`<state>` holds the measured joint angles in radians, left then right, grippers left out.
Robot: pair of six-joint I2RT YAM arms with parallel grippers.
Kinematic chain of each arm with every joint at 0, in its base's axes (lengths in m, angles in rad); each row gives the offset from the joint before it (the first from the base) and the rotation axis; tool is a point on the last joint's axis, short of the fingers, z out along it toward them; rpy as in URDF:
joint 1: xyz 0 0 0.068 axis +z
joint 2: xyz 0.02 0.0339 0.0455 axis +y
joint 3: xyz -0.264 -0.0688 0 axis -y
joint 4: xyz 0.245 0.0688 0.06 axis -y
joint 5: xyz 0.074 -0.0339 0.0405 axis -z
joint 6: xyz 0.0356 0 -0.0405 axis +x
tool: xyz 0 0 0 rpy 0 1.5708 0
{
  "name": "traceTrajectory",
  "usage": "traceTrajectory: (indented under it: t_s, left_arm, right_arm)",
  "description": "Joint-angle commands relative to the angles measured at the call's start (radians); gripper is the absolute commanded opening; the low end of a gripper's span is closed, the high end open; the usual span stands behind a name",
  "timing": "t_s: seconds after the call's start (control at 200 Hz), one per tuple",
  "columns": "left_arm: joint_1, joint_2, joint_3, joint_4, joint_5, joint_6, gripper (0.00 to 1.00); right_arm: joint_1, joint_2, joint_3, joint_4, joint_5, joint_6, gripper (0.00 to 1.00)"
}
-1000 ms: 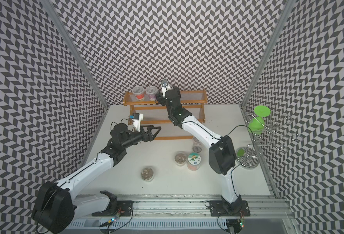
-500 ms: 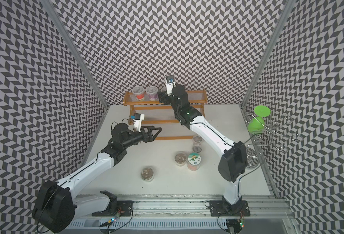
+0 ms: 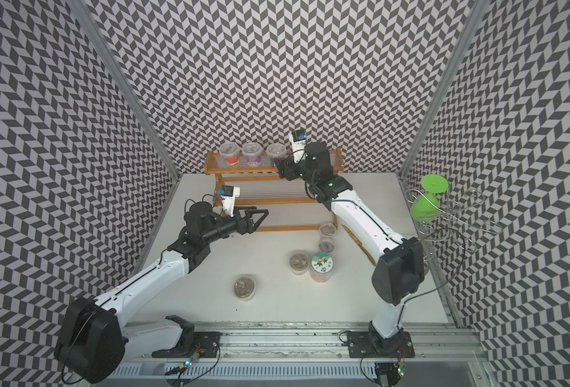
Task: Place the seed container on the shelf
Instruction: Place the seed jar on the shelf.
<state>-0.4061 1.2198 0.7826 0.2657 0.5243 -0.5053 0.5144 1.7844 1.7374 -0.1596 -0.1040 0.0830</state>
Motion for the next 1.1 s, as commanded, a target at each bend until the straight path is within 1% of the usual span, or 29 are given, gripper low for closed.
traceTrajectory:
  t_s: [0.0, 0.05, 0.1, 0.34, 0.726, 0.801, 0.881, 1.097]
  left_arm:
    - [-0.004, -0.01, 0.017, -0.006, 0.011, 0.019, 0.91]
    - [-0.005, -0.011, 0.017, -0.008, 0.01, 0.021, 0.91]
    - [-0.004, -0.01, 0.017, -0.008, 0.007, 0.021, 0.91]
    - [-0.004, -0.005, 0.024, -0.019, 0.002, 0.023, 0.91]
    - [-0.004, -0.002, 0.023, -0.02, -0.006, 0.023, 0.91]
    - [-0.004, 0.0, 0.024, -0.022, -0.004, 0.022, 0.91]
    - [-0.004, 0.0, 0.024, -0.025, -0.006, 0.023, 0.91]
    - [-0.004, 0.0, 0.022, -0.031, -0.01, 0.024, 0.91]
  right_arm:
    - [-0.002, -0.002, 0.003, 0.016, -0.005, -0.01, 0.78]
    - [-0.001, 0.003, 0.004, 0.025, 0.004, -0.015, 0.77]
    - [-0.003, 0.009, 0.005, 0.035, 0.007, -0.022, 0.74]
    - [-0.001, 0.048, 0.038, 0.031, 0.004, -0.04, 0.68]
    - [0.0, 0.094, 0.07, 0.046, -0.011, -0.051, 0.67]
    - [0.001, 0.103, 0.068, 0.054, -0.022, -0.057, 0.65]
    - [0.003, 0.109, 0.089, 0.029, -0.022, -0.062, 0.64]
    - [0.004, 0.106, 0.067, 0.05, -0.038, -0.071, 0.64]
